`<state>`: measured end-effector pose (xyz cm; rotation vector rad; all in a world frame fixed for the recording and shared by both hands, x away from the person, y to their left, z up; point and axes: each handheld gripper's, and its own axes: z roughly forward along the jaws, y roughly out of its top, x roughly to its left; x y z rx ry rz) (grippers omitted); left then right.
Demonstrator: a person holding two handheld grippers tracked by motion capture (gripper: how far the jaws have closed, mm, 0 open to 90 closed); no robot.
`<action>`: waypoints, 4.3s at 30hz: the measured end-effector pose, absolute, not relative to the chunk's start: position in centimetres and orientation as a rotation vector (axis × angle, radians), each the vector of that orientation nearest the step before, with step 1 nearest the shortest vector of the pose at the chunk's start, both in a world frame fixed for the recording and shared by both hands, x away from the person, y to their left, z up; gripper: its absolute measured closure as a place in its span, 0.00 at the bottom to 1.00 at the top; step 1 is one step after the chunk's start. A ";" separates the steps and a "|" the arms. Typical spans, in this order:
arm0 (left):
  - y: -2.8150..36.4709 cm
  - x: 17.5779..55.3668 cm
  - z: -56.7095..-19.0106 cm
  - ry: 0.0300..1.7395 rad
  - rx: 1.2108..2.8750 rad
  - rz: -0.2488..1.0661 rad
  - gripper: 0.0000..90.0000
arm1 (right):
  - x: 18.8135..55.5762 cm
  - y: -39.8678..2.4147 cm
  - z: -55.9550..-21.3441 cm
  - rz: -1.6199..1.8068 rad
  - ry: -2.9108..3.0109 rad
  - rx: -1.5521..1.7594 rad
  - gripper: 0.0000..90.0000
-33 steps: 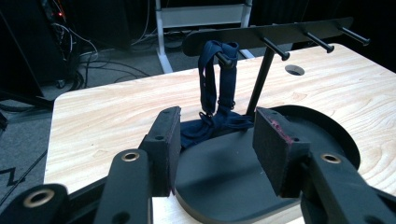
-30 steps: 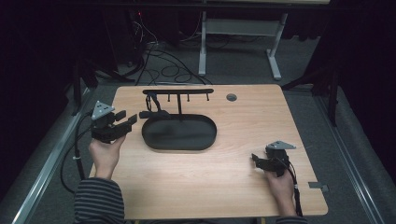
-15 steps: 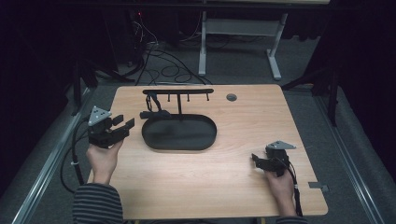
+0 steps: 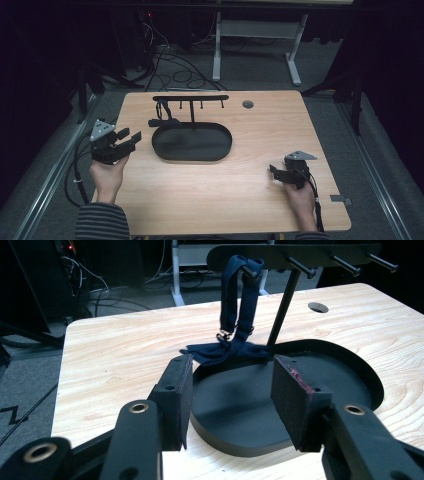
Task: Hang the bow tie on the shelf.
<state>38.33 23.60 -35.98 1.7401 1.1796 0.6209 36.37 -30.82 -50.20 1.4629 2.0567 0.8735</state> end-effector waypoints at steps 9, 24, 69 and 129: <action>24.4 37.7 -36.4 1.201 1.725 0.618 0.58 | 36.4 -30.8 -50.2 0.873 2.057 1.463 0.37; 24.7 36.7 -37.5 1.216 1.708 0.594 0.57 | 36.4 -30.8 -50.2 0.873 2.057 1.463 0.37; 25.4 35.1 -41.3 1.289 1.690 0.512 0.57 | 36.4 -30.8 -50.2 0.871 2.056 1.462 0.37; 23.7 35.1 -45.9 1.343 1.760 0.386 0.55 | 36.4 -30.8 -50.2 0.871 2.056 1.462 0.37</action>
